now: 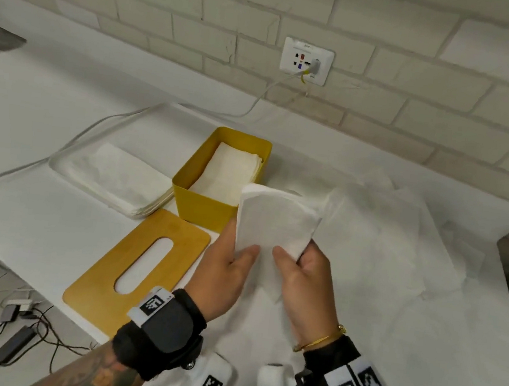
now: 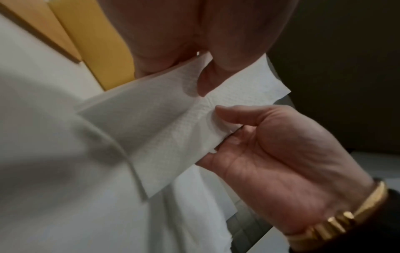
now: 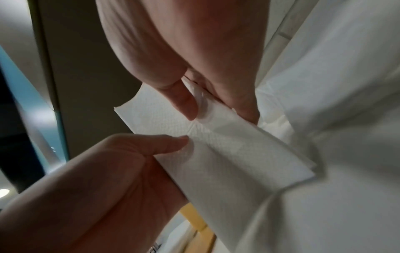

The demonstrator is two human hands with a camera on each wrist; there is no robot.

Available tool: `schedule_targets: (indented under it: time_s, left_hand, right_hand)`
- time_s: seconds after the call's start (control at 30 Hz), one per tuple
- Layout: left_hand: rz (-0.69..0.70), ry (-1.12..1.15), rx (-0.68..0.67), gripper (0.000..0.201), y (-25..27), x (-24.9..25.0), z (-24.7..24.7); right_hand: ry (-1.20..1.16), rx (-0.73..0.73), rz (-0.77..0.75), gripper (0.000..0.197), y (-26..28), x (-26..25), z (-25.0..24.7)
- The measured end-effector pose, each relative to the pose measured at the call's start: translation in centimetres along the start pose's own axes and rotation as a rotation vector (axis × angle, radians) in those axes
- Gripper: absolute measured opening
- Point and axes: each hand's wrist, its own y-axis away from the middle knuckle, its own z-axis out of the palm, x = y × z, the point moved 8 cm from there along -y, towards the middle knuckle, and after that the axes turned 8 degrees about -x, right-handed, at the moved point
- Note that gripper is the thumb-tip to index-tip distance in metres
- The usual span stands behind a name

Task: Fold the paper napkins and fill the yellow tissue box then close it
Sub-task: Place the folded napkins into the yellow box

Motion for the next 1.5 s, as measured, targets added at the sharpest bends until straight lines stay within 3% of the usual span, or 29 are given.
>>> schedule_targets:
  time_s: [0.13, 0.33, 0.5, 0.73, 0.9, 1.0, 1.07, 1.17, 1.27, 1.5]
  left_hand:
    - [0.114, 0.114, 0.043, 0.036, -0.5, 3.0, -0.9]
    - [-0.023, 0.094, -0.032, 0.043, -0.4, -0.4, -0.1]
    - [0.074, 0.140, 0.005, 0.040, -0.6, 2.1, -0.9]
    - [-0.060, 0.071, -0.058, 0.037, -0.8, -0.7, -1.0]
    - [0.059, 0.031, 0.089, 0.032, -3.3, 2.8, -7.0]
    - [0.081, -0.203, 0.180, 0.023, -5.1, 3.0, -12.2]
    - [0.035, -0.402, 0.163, 0.024, -5.9, 1.8, -14.7]
    - [-0.027, -0.601, 0.058, 0.028, -6.1, -0.5, -16.5]
    - [-0.005, -0.652, -0.016, 0.026, -5.6, -1.7, -16.9]
    - [0.071, -0.662, -0.037, 0.029, -5.2, -2.2, -17.2]
  right_hand:
    - [-0.081, -0.027, -0.175, 0.025, -0.5, -3.6, -0.7]
    - [0.002, 0.000, -0.001, 0.023, -0.6, 1.1, 0.4]
    - [-0.035, 0.012, -0.110, 0.017, -0.6, -1.0, -0.1]
    - [0.023, 0.022, 0.029, 0.026, -1.1, 1.6, 1.0]
    - [-0.088, 0.085, -0.022, 0.026, -5.0, -2.4, -0.3]
    - [-0.110, 0.082, -0.060, 0.029, -8.3, -5.8, -0.4]
    - [-0.087, 0.039, -0.073, 0.028, -10.5, -7.8, 0.4]
    - [-0.029, -0.015, 0.012, 0.026, -14.0, -8.6, 2.7]
    - [0.061, -0.032, 0.161, 0.026, -17.0, -6.6, 5.5]
    - [0.322, -0.046, 0.441, 0.042, -20.1, -1.5, 9.5]
